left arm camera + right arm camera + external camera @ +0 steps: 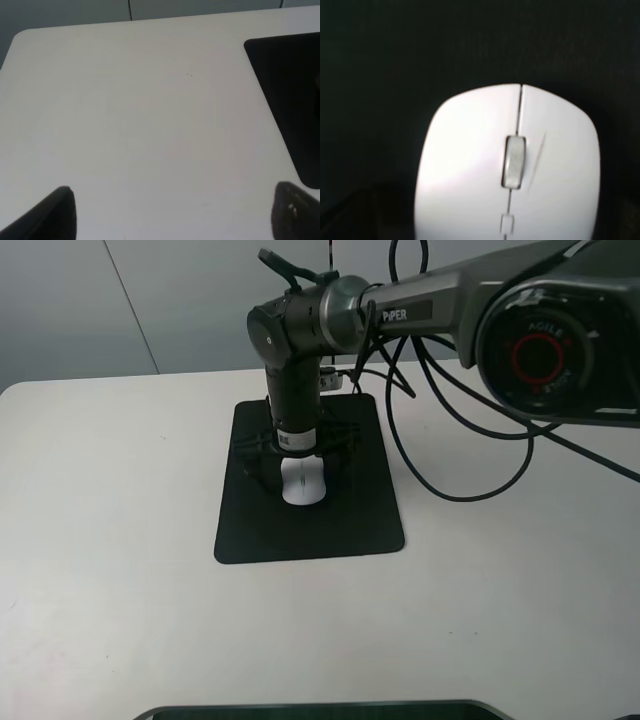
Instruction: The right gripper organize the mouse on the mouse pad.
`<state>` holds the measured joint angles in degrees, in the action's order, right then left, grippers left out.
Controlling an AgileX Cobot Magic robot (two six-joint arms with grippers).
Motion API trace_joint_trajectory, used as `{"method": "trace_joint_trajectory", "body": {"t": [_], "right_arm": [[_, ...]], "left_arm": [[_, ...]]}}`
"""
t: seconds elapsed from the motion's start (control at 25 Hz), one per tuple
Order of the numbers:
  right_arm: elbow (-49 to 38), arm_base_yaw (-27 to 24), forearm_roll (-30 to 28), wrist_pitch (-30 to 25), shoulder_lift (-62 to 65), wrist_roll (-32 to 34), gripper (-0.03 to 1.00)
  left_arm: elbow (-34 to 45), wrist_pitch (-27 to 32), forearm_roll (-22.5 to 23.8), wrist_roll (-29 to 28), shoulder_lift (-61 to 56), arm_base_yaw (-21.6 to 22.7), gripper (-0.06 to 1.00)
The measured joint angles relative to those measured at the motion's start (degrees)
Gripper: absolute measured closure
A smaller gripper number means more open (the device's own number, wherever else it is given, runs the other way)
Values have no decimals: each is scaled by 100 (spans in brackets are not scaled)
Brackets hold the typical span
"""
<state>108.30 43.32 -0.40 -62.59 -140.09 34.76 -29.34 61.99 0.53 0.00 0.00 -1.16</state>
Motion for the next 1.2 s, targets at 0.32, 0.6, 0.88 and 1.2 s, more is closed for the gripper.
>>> {"method": "trace_joint_trajectory", "body": {"t": [0.32,0.6,0.88,1.2], "right_arm": [[0,0,-54,10,721,-58,27],[-361,-249,-43,24,1439,-246,27],[-1908,-1104,-43,262,2629,-654,27],[-4172,-2838,-43,660,4411,-1080,27]], "left_arm": [[0,0,0,0,0,0,20],[0,0,0,0,0,0,20],[0,0,0,0,0,0,20],[0,0,0,0,0,0,20]]}}
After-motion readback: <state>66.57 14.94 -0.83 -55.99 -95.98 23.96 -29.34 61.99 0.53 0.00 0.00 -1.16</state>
